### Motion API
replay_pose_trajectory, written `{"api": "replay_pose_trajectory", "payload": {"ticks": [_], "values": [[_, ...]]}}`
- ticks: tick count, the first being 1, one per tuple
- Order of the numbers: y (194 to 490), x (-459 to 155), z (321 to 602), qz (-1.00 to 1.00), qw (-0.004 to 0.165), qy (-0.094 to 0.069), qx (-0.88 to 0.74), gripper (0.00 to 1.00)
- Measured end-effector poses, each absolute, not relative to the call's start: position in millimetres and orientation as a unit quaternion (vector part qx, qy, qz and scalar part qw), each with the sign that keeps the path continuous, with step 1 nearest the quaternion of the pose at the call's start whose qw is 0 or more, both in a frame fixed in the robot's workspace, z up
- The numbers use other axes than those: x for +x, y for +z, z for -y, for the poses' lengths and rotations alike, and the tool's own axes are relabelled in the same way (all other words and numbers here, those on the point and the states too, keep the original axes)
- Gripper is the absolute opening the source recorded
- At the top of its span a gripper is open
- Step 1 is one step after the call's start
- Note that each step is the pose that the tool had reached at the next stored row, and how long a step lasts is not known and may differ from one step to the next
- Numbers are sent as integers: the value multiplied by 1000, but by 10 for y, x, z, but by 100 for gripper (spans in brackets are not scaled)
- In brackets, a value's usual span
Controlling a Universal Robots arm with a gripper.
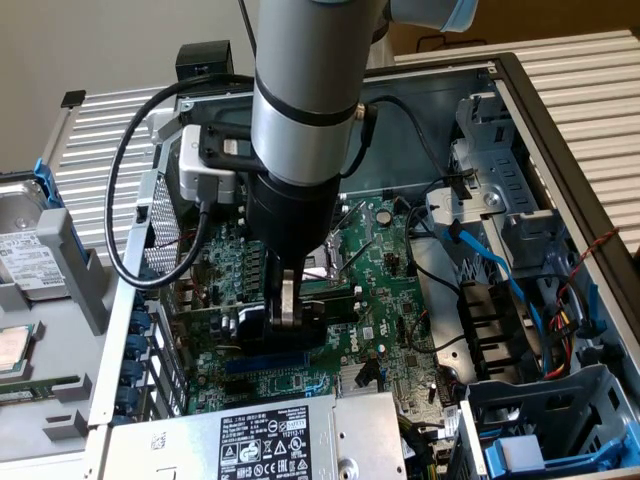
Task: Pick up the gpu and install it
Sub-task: 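Insert the gpu into the slot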
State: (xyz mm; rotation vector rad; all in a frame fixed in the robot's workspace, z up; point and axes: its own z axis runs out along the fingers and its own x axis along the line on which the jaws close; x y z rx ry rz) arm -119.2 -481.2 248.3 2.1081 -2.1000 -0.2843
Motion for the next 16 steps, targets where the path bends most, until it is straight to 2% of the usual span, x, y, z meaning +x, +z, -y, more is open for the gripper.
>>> {"api": "replay_pose_trajectory", "payload": {"ticks": [16], "values": [[2482, -1195, 4828, 703, 76, -95, 701, 27]]}}
